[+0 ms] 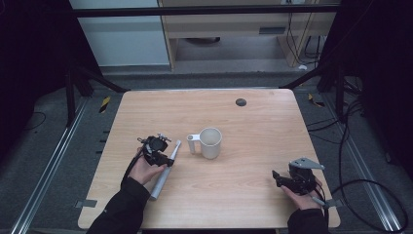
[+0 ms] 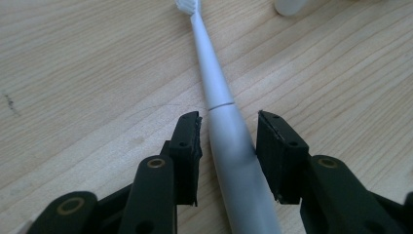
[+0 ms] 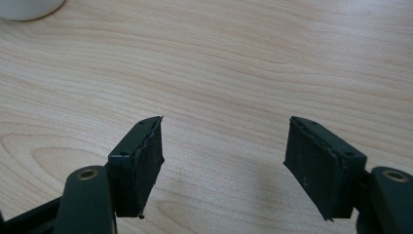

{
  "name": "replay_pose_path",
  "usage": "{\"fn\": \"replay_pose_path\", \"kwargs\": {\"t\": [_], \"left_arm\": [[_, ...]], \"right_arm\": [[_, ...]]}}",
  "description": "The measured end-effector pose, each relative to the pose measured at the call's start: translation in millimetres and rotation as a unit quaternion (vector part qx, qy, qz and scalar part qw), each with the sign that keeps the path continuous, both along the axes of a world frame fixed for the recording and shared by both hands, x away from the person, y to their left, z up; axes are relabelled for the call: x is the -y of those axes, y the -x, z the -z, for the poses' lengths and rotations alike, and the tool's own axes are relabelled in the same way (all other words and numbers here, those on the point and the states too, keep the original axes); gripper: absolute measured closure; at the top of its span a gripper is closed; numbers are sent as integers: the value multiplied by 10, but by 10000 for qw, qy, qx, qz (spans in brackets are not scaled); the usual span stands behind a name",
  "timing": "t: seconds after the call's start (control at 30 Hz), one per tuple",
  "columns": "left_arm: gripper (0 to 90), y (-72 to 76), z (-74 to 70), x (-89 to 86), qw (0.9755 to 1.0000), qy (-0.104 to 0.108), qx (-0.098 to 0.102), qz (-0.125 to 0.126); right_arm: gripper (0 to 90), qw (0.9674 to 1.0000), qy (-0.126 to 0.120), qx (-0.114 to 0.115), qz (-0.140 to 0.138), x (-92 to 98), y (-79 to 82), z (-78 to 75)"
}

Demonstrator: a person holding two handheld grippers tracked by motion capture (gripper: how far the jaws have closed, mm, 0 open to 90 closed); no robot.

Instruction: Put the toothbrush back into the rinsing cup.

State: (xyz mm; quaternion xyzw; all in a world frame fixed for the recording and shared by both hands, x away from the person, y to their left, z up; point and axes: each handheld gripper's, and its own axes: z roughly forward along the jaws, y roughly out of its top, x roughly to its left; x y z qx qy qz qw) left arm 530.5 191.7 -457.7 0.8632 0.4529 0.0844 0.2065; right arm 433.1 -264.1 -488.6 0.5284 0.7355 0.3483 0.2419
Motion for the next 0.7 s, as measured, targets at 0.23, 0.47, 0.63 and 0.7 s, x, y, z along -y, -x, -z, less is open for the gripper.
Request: {"fn": "replay_pose_path", "kwargs": {"t": [0.23, 0.47, 0.63, 0.7], "left_arm": [[617, -7, 69, 6, 9999, 4, -115, -8], [647, 8, 97, 18, 9998, 79, -160, 5], [659, 7, 103, 34, 9998, 48, -188, 8], [662, 4, 108, 41, 9998, 34, -191, 9]], "right_arm": [[298, 10000, -20, -25, 2, 0, 2, 0], [298, 10000, -12, -28, 5, -5, 3, 0], [297, 10000, 26, -24, -10, -3, -2, 5], [297, 10000, 26, -34, -11, -4, -3, 6]]}}
